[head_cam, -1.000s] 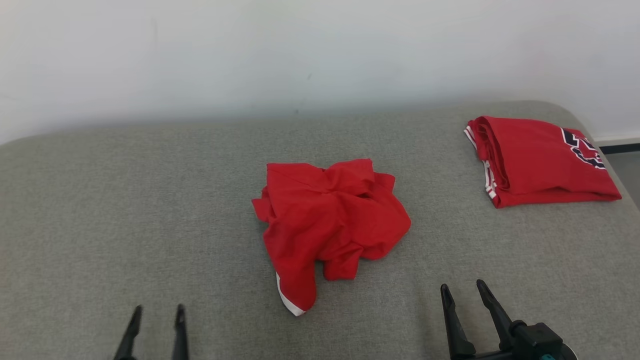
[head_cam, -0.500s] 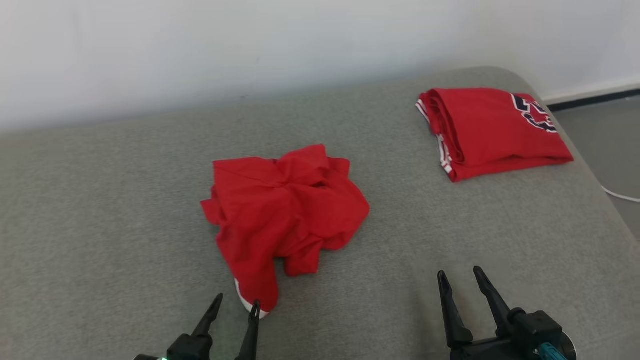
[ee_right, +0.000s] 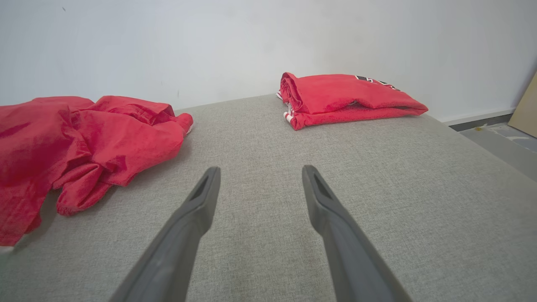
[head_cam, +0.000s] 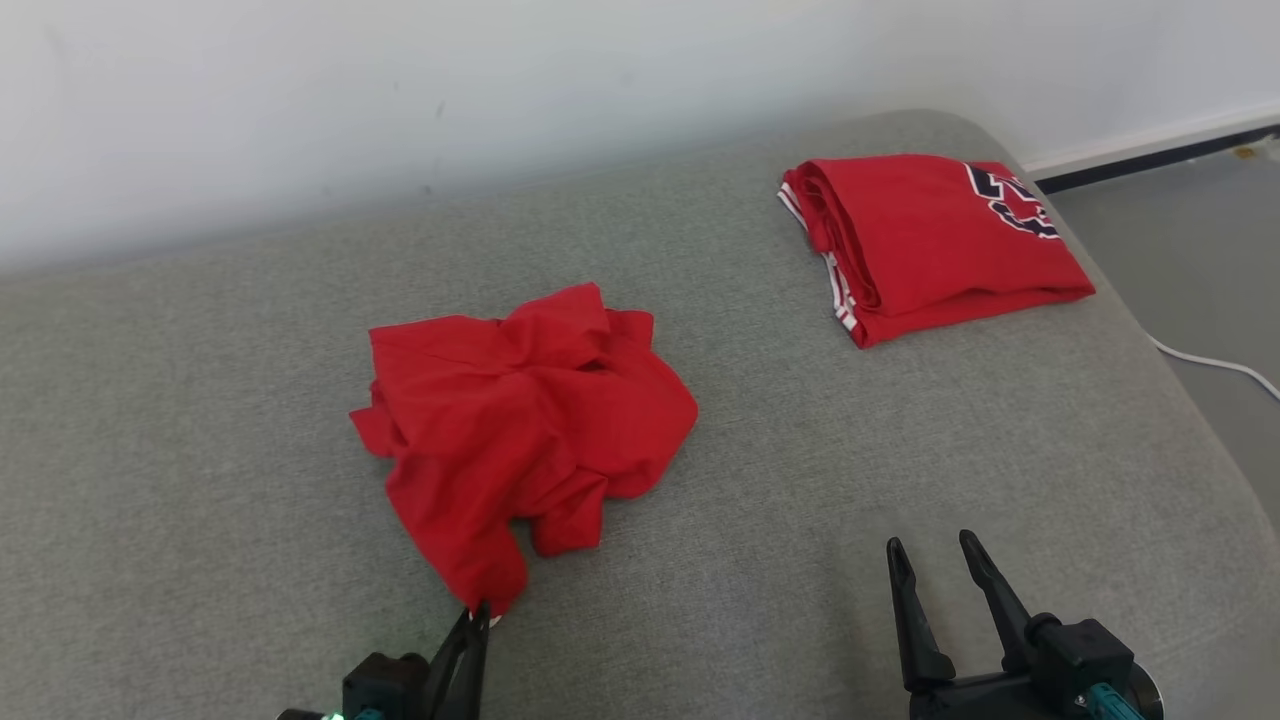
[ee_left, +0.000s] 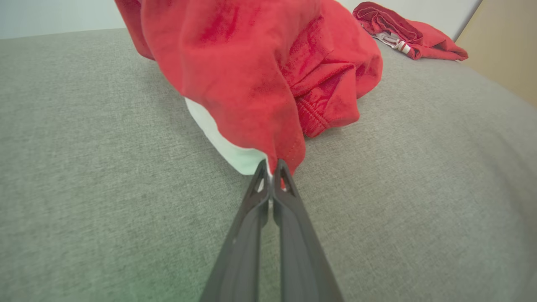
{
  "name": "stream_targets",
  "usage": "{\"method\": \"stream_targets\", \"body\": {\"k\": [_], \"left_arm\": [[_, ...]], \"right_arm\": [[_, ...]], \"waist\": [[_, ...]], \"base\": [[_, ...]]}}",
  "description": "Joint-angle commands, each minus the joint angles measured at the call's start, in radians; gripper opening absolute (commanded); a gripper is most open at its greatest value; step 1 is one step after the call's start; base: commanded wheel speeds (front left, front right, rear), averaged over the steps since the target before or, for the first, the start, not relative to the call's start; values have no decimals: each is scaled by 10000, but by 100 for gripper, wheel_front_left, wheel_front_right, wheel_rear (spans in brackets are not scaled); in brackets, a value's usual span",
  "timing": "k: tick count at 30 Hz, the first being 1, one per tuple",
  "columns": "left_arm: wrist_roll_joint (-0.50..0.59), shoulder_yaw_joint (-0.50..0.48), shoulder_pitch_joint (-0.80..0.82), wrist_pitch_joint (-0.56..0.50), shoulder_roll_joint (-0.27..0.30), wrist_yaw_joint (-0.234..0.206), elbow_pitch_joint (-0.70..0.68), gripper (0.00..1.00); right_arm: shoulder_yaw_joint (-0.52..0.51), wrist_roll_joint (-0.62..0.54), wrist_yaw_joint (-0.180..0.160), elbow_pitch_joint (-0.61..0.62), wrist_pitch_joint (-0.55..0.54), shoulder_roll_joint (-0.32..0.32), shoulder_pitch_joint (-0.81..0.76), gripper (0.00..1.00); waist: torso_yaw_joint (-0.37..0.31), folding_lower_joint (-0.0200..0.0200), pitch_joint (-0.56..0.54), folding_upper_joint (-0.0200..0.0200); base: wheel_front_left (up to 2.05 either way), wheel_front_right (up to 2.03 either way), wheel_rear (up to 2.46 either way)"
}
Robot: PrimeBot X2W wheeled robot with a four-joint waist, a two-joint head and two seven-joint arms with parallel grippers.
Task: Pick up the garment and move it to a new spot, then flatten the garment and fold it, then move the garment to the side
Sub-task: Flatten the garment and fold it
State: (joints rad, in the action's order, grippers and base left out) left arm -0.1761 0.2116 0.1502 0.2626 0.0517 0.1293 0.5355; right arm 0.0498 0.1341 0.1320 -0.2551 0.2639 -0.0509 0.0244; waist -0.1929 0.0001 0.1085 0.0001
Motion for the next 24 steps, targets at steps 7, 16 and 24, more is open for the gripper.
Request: {"method": "stream_targets", "body": {"k": [7,16,24], "left_arm": [[-330,2112,282,30,-5,1,-1231,0],[-654,4834,912,30,53,1,-3046,0],[-1400,6251,1531,30,115,1,-1785,0]], "right_arm": [[76,93,-30,-2,-1,12,-68,100],[131,241,-29,-12,0,13,-46,100],[21,213,-29,43,-2,11,166,100]], "waist": [[486,-1,-179,-1],[622,-1,-184,-1],[109,-1,-21,-1]], "base": [[0,0,0],[0,0,0],[0,0,0]]}}
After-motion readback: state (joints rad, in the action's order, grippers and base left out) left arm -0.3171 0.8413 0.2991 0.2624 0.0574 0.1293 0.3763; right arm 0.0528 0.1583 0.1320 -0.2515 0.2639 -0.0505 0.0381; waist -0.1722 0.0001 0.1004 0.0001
